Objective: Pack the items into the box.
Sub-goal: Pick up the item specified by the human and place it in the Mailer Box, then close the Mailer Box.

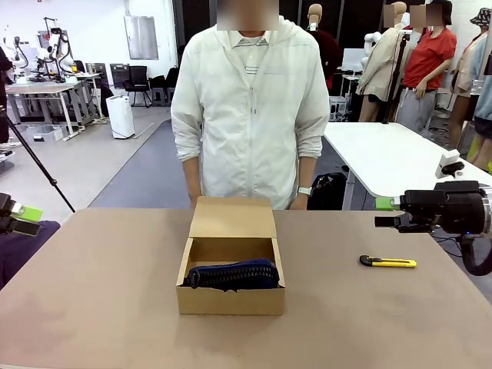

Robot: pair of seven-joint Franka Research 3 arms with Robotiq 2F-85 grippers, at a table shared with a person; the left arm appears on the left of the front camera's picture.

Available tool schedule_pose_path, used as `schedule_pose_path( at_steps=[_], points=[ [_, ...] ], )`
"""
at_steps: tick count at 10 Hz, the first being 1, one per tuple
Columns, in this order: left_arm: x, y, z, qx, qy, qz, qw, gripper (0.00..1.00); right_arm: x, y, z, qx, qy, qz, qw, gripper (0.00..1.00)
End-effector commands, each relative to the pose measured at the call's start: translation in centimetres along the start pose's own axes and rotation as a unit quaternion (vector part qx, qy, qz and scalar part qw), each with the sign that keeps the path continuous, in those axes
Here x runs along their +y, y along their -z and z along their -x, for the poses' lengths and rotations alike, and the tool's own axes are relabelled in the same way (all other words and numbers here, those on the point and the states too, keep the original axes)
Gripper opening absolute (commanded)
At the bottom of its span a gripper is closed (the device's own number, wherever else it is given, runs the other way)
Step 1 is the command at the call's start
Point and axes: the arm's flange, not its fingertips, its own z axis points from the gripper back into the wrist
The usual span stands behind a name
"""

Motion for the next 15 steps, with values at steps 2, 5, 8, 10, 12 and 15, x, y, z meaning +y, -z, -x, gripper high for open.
schedule_pose_path(
  at_steps=[2,5,8,10,12,15],
  points=[
    [0.28,-0.44,0.45,0.003,0.006,0.002,1.0,1.0,0.22,0.09,-0.15,-0.009,-0.001,0.0,1.0,1.0],
    [0.28,-0.44,0.45,0.003,0.006,0.002,1.0,1.0,0.22,0.09,-0.15,-0.009,-0.001,0.0,1.0,1.0],
    [0.28,-0.44,0.45,0.003,0.006,0.002,1.0,1.0,0.22,0.09,-0.15,-0.009,-0.001,0.0,1.0,1.0],
    [0.28,-0.44,0.45,0.003,0.006,0.002,1.0,1.0,0.22,0.09,-0.15,-0.009,-0.001,0.0,1.0,1.0],
    [0.28,-0.44,0.45,0.003,0.006,0.002,1.0,1.0,0.22,0.09,-0.15,-0.009,-0.001,0.0,1.0,1.0],
    [0.28,-0.44,0.45,0.003,0.006,0.002,1.0,1.0,0.22,0.09,-0.15,-0.009,-0.001,0.0,1.0,1.0]
  ],
)
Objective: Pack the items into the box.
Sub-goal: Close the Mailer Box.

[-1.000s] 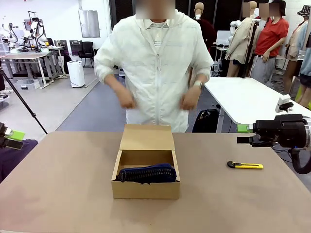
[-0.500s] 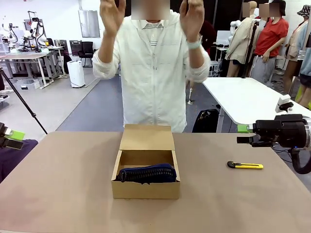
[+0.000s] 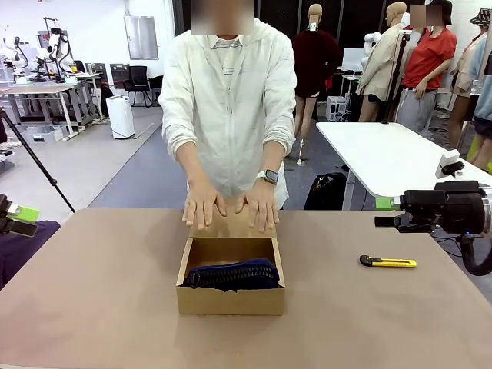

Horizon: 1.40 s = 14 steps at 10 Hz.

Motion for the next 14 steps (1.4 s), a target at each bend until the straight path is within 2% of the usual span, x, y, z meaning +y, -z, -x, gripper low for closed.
schedule_pose_path(
  at_steps=[1,6,7,8,9,10,11,12,14],
  points=[
    [0.2,-0.1,0.2,0.005,0.009,0.001,1.0,1.0,0.2,0.1,-0.1,-0.009,-0.001,0.0,1.0,1.0],
    [0.0,0.0,0.0,0.0,0.0,0.0,1.0,1.0,0.0,0.0,0.0,0.0,0.0,0.0,1.0,1.0],
    [0.2,1.9,-1.4,0.024,0.006,0.003,1.0,1.0,-0.8,1.2,-1.3,-0.001,0.001,0.018,1.0,1.0],
    [1.2,3.8,-2.8,0.029,-0.015,-0.017,0.999,1.0,-2.2,2.7,-3.0,0.006,-0.006,0.017,1.0,1.0],
    [2.4,5.7,-4.5,0.05,-0.024,-0.012,0.998,1.0,-3.7,5.3,-4.5,0.013,-0.007,0.018,1.0,1.0],
    [3.0,7.9,-5.4,0.06,-0.028,-0.027,0.997,1.0,-5.2,7.3,-5.8,0.035,-0.004,0.031,0.999,1.0],
    [3.3,10.3,-6.3,0.066,-0.023,-0.034,0.997,1.0,-6.9,9.9,-6.8,0.056,0.005,0.05,0.997,1.0],
    [3.7,12.7,-6.8,0.074,-0.015,-0.017,0.997,1.0,-8.4,12.5,-7.5,0.072,0.005,0.068,0.995,1.0],
    [4.8,19.2,-7.5,0.06,-0.025,-0.021,0.998,1.0,-11.2,16.6,-8.4,0.11,0.024,0.055,0.992,1.0]
  ],
)
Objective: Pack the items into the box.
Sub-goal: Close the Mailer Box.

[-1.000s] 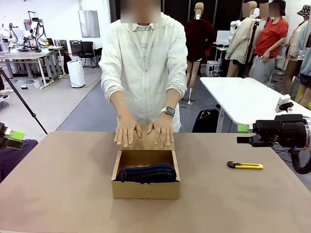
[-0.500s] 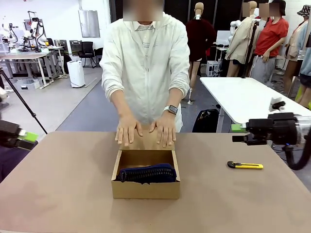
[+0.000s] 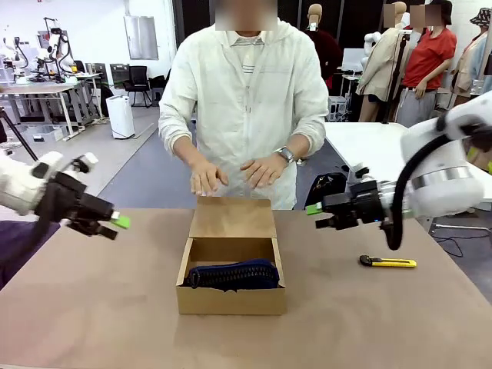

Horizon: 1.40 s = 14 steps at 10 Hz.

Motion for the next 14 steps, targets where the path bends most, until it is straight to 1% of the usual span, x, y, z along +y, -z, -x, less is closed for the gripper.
schedule_pose_path(
  at_steps=[1,2,3,5,6,7,8,9,10,11,12,13,14],
  points=[
    [1.3,4.7,-2.1,-0.037,-0.021,0.018,0.999,1.0,-1.2,1.6,-2.0,0.026,0.01,-0.014,1.0,1.0],
    [1.8,3.6,-2.4,-0.006,-0.031,0.035,0.999,1.0,-0.7,-0.1,-1.5,0.026,0.002,-0.017,1.0,1.0],
    [0.2,2.8,-0.8,-0.009,-0.015,0.006,1.0,1.0,-1.2,1.7,-0.6,0.012,0.002,-0.006,1.0,1.0],
    [0.2,2.8,-0.8,-0.009,-0.015,0.006,1.0,1.0,-1.2,1.7,-0.6,0.012,0.002,-0.006,1.0,1.0],
    [1.0,4.3,-1.5,-0.007,-0.026,0.013,1.0,1.0,-1.8,1.8,-1.0,0.018,0.0,-0.01,1.0,1.0],
    [3.1,6.0,-4.2,-0.046,-0.08,0.003,0.996,1.0,-2.5,2.7,-2.3,0.025,0.016,-0.017,0.999,1.0],
    [5.9,7.1,-6.3,-0.071,-0.119,0.012,0.99,1.0,-3.0,2.9,-3.1,0.026,0.035,-0.032,0.999,1.0],
    [8.2,7.9,-7.6,-0.066,-0.139,0.055,0.987,1.0,-3.8,3.1,-3.8,0.035,0.057,-0.037,0.997,1.0],
    [10.7,8.9,-8.7,-0.07,-0.166,0.083,0.98,1.0,-4.7,3.8,-4.5,0.042,0.084,-0.045,0.995,1.0],
    [12.9,10.2,-9.5,-0.07,-0.183,0.111,0.974,1.0,-5.7,4.9,-5.4,0.061,0.102,-0.064,0.991,1.0],
    [14.9,12.3,-10.5,-0.07,-0.18,0.146,0.97,1.0,-6.9,5.9,-6.4,0.072,0.125,-0.071,0.987,1.0],
    [16.0,13.8,-10.8,-0.068,-0.175,0.193,0.963,1.0,-7.7,6.5,-7.1,0.072,0.149,-0.073,0.983,1.0],
    [16.8,15.3,-11.0,-0.083,-0.168,0.234,0.954,1.0,-8.6,7.1,-7.8,0.078,0.186,-0.069,0.977,1.0]
  ],
)
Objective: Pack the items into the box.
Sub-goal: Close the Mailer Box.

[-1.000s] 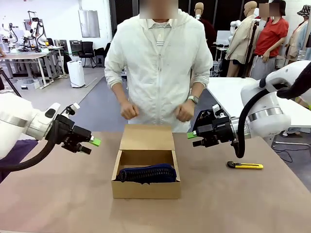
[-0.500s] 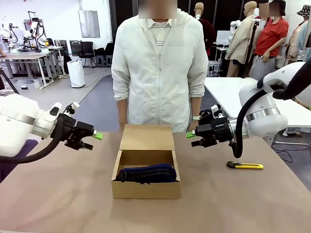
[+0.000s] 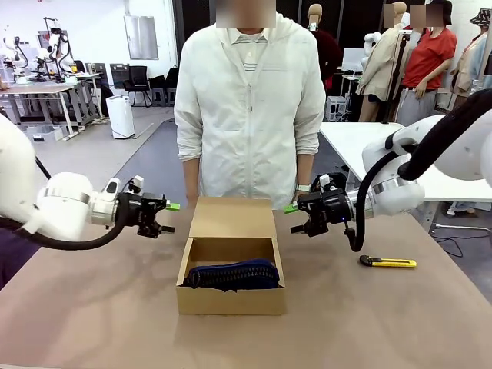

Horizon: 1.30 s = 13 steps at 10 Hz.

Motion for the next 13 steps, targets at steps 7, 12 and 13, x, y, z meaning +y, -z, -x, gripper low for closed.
schedule_pose_path(
  at_steps=[7,12,13],
  points=[
    [1.1,6.0,-0.8,0.068,0.036,0.121,0.99,1.0,-1.6,5.3,-5.9,0.075,0.098,-0.046,0.991,1.0],
    [0.9,6.5,-0.4,0.08,0.037,0.113,0.99,1.0,-2.0,6.6,-6.1,0.104,0.087,-0.056,0.989,1.0],
    [0.9,6.7,-0.3,0.083,0.035,0.113,0.99,1.0,-2.1,6.7,-6.1,0.112,0.088,-0.058,0.988,1.0]
  ],
)
